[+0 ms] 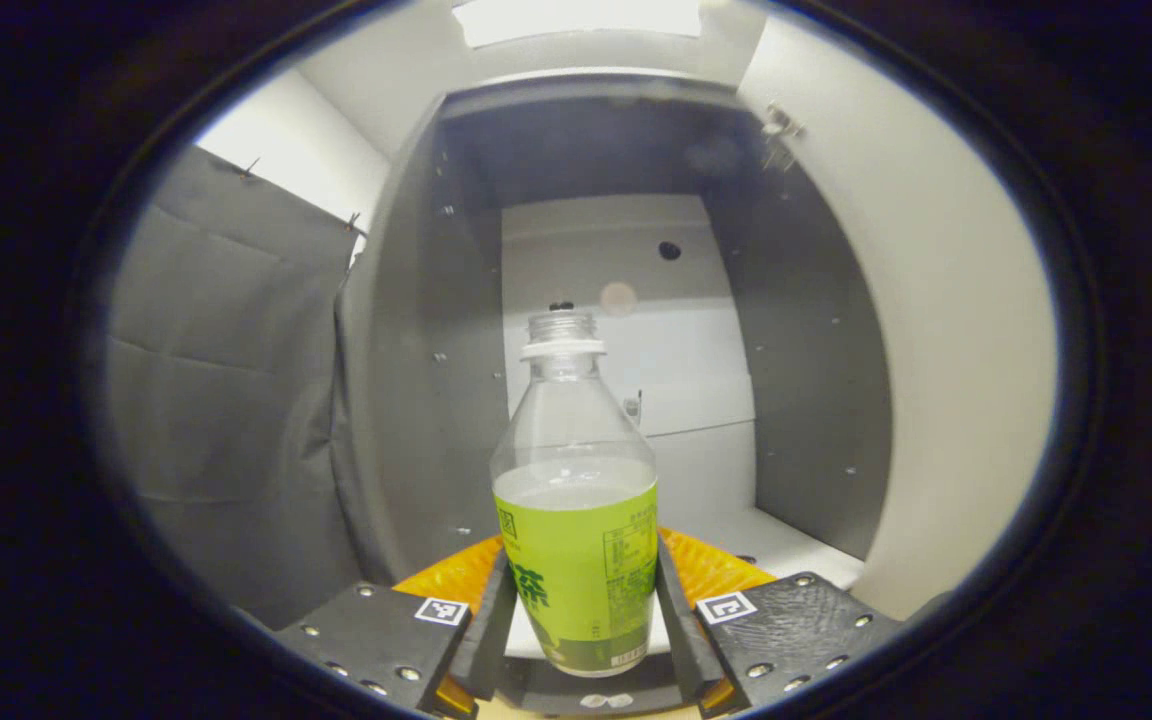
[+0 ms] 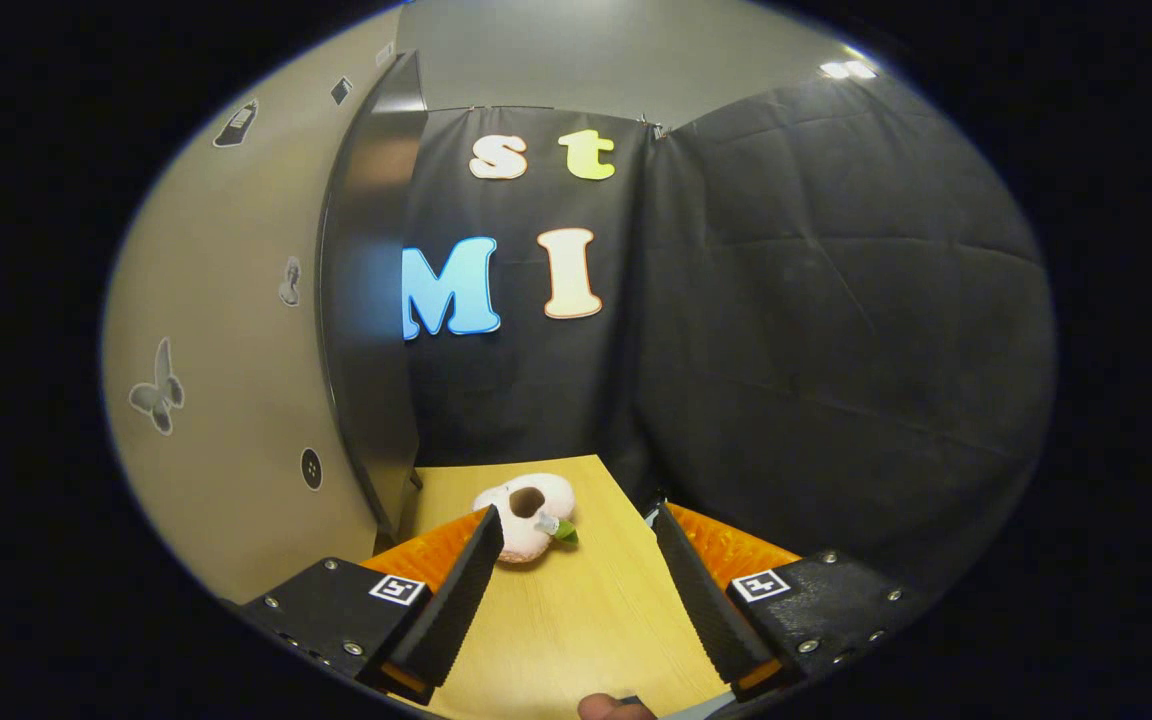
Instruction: Open the cabinet door with the right hand, grasp the bottle in the cabinet with the left hand and place it on the coaster, then close the cabinet door with the right hand.
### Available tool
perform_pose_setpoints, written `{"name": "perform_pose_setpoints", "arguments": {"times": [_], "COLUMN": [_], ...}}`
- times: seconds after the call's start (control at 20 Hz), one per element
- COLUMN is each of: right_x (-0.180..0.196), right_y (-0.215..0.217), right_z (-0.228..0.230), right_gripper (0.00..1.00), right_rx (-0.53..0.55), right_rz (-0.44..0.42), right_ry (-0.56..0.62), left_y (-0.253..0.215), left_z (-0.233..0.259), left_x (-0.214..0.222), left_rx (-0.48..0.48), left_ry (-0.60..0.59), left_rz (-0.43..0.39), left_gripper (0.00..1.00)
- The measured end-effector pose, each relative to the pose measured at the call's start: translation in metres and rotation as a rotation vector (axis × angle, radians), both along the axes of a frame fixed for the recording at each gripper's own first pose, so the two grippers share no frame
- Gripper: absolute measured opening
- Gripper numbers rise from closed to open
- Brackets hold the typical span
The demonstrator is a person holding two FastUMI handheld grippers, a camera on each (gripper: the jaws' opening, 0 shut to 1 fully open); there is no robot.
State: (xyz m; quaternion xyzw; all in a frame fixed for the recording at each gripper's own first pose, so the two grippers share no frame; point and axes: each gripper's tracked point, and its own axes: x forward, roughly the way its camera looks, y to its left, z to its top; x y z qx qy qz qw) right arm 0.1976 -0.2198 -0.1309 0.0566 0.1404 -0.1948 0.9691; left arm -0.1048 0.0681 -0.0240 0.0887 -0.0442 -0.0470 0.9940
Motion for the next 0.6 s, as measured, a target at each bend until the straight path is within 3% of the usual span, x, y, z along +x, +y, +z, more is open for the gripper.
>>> {"name": "perform_pose_setpoints", "arguments": {"times": [0.15,0.35,0.5,0.6], "right_x": [0.001,-0.011,-0.025,-0.026], "right_y": [0.013,0.011,0.015,0.025], "right_z": [0.001,0.009,-0.009,0.000], "right_gripper": [0.95,0.95,0.95,0.96], "right_rx": [0.020,-0.015,0.012,0.059], "right_rz": [0.008,-0.077,-0.111,-0.118], "right_ry": [-0.005,-0.007,0.107,0.079], "left_y": [0.023,0.062,0.052,0.055], "left_z": [0.008,-0.012,-0.063,-0.094], "left_x": [-0.068,-0.161,-0.197,-0.216], "left_rx": [0.028,0.044,0.069,0.030], "left_ry": [-0.035,-0.080,-0.032,-0.012], "left_rz": [0.029,0.085,0.005,0.015], "left_gripper": [0.72,0.72,0.63,0.68]}}
